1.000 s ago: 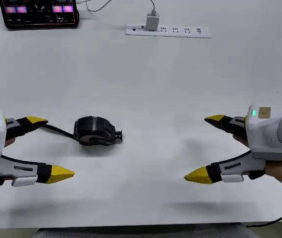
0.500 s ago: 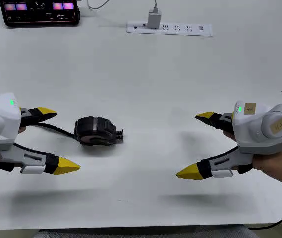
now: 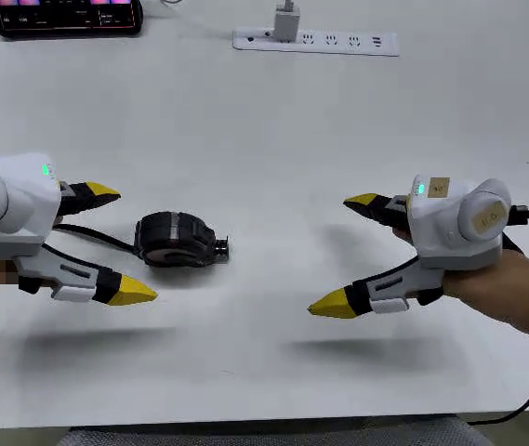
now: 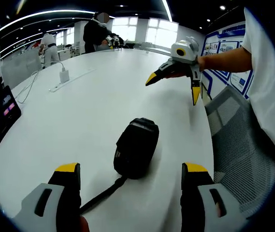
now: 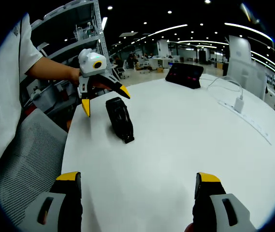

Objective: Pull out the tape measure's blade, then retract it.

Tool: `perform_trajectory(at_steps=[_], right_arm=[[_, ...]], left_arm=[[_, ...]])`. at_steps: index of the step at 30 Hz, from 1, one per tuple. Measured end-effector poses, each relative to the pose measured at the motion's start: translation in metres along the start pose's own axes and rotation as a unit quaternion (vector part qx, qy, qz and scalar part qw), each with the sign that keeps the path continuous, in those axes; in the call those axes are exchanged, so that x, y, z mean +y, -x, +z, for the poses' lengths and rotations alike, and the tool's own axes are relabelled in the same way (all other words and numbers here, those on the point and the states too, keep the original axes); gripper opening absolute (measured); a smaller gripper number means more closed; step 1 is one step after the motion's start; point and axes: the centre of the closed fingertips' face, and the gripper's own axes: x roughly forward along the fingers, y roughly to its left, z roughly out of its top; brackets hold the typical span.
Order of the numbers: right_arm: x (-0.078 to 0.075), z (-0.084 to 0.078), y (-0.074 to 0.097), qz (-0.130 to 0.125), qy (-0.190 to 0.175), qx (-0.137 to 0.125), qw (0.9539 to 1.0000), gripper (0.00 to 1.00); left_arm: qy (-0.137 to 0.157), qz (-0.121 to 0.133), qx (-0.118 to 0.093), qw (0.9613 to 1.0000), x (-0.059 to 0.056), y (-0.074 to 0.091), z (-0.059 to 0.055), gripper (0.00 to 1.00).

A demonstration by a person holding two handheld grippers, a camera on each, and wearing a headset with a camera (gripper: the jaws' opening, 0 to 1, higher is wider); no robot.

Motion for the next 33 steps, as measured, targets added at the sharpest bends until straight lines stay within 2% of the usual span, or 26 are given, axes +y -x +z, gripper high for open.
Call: perform_trajectory(at_steps=[5, 16, 21, 33], right_arm=[[-0.002, 0.003, -0.013, 0.008, 0.008, 0.002, 0.9999, 0.95], [-0.005, 0.008, -0.037, 0.024, 0.032, 0.006, 0.9992, 0.83], [-0.008, 0.007, -0.048, 0.032, 0.041, 0.007, 0.9986, 0.79], [-0.002, 0.01, -0.067, 0.054, 0.046, 0.013, 0.9974, 0.75]], left_arm=[[-0.012, -0.011, 0.007, 0.9998, 0.0, -0.008, 0.0, 0.78], [-0.04, -0.021, 0.023, 0.9987, 0.0, -0.021, -0.001, 0.57], [-0.043, -0.032, 0.027, 0.9982, -0.001, -0.026, -0.003, 0.51], [-0.057, -0.045, 0.038, 0.9966, -0.002, -0.033, -0.004, 0.38]])
